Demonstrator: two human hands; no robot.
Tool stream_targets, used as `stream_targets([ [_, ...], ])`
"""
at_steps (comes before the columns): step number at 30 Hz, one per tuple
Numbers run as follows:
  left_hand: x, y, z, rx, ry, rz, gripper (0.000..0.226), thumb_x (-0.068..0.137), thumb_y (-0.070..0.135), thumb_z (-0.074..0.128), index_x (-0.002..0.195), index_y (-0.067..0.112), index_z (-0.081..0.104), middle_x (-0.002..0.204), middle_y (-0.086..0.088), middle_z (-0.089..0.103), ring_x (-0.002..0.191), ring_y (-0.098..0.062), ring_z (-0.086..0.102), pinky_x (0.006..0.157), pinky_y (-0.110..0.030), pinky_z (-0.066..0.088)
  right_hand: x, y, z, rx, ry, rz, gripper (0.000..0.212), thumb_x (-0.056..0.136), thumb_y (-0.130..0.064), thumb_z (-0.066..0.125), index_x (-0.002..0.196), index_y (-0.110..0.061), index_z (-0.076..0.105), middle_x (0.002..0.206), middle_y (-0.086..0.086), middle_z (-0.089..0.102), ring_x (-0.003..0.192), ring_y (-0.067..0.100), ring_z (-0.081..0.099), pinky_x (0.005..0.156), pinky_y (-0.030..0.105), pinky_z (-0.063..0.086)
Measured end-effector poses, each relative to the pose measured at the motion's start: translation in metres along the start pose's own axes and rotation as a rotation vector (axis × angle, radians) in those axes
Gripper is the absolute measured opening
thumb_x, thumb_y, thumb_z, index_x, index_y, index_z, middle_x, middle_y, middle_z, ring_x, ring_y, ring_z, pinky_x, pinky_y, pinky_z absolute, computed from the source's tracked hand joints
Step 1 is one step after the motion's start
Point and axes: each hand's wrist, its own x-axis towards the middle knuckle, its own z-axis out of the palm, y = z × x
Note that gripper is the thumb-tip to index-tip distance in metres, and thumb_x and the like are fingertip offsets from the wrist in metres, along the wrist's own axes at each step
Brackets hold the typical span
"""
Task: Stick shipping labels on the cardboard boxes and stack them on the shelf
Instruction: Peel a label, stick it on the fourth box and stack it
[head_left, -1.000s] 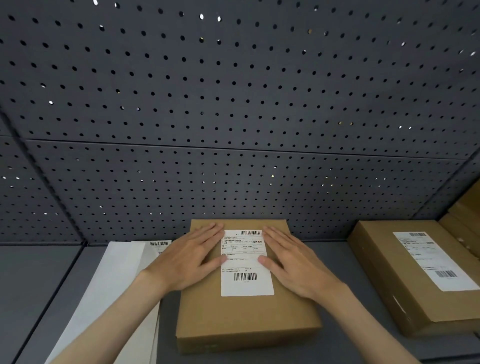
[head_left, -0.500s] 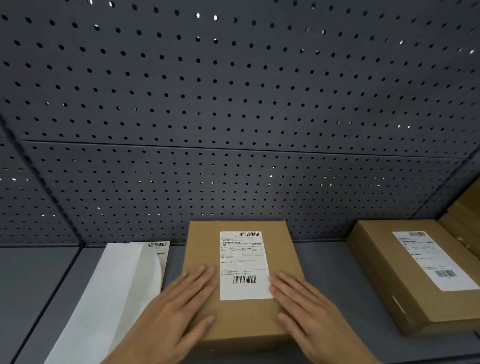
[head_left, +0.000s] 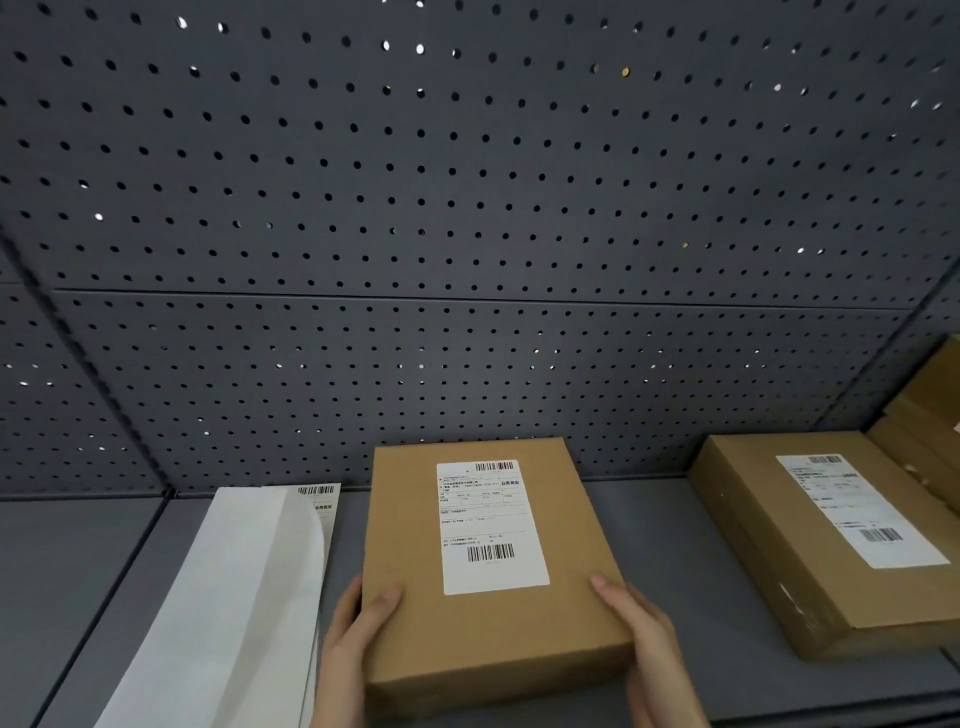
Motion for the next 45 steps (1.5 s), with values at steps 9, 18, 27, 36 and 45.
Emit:
stream_targets([
  [9, -0.030, 0.007, 0.040, -0.022, -0.130, 0.007, 0.135, -0.002, 0.045, 0.097, 0.126, 0.013, 0.067, 0.115, -0.012, 0.077, 0.104, -0.035, 0.072, 0.087, -0.044, 0.056, -0.006, -0.050, -0.056, -0.024, -0.067, -0.105, 0.071, 0.049, -0.025, 0.092, 0.112, 0.001, 0.074, 0.095, 0.014, 0.081, 0.100, 0.036, 0.070, 0.083, 0.041, 0.051],
  [18, -0.059, -0.022, 0.179, -0.056, -0.283, 0.011, 0.094, 0.037, 0.035, 0.102, 0.123, 0.019, 0.067, 0.103, -0.001, 0.081, 0.091, -0.021, 0.078, 0.082, -0.038, 0.057, -0.001, -0.128, -0.177, 0.057, 0.094, -0.263, 0.076, 0.048, -0.034, 0.092, 0.116, -0.006, 0.071, 0.111, 0.013, 0.077, 0.107, 0.031, 0.067, 0.096, 0.043, 0.049],
  [27, -0.070, -0.062, 0.289, -0.002, -0.405, -0.005, 0.052, 0.079, 0.028, 0.081, 0.127, 0.022, 0.063, 0.110, 0.000, 0.079, 0.102, -0.020, 0.074, 0.098, -0.046, 0.056, 0.034, -0.196, -0.258, 0.010, 0.156, -0.327, 0.049, 0.067, -0.032, 0.083, 0.111, -0.013, 0.074, 0.115, 0.013, 0.078, 0.096, 0.027, 0.069, 0.083, 0.039, 0.051],
  [36, -0.068, -0.091, 0.355, -0.043, -0.377, -0.044, 0.055, 0.080, 0.024, 0.082, 0.129, 0.026, 0.057, 0.112, 0.001, 0.077, 0.098, -0.018, 0.075, 0.094, -0.044, 0.059, 0.070, -0.221, -0.310, -0.025, 0.186, -0.306, 0.093, 0.043, -0.043, 0.094, 0.129, -0.019, 0.065, 0.128, 0.010, 0.071, 0.122, 0.029, 0.062, 0.109, 0.044, 0.045],
  [45, -0.073, -0.108, 0.378, -0.040, -0.369, -0.107, 0.068, 0.080, 0.030, 0.080, 0.140, 0.032, 0.046, 0.119, 0.005, 0.071, 0.104, -0.016, 0.070, 0.089, -0.035, 0.057, 0.078, -0.228, -0.328, -0.038, 0.247, -0.343, 0.084, 0.052, -0.040, 0.086, 0.128, -0.013, 0.065, 0.127, 0.013, 0.069, 0.108, 0.026, 0.063, 0.083, 0.036, 0.050],
])
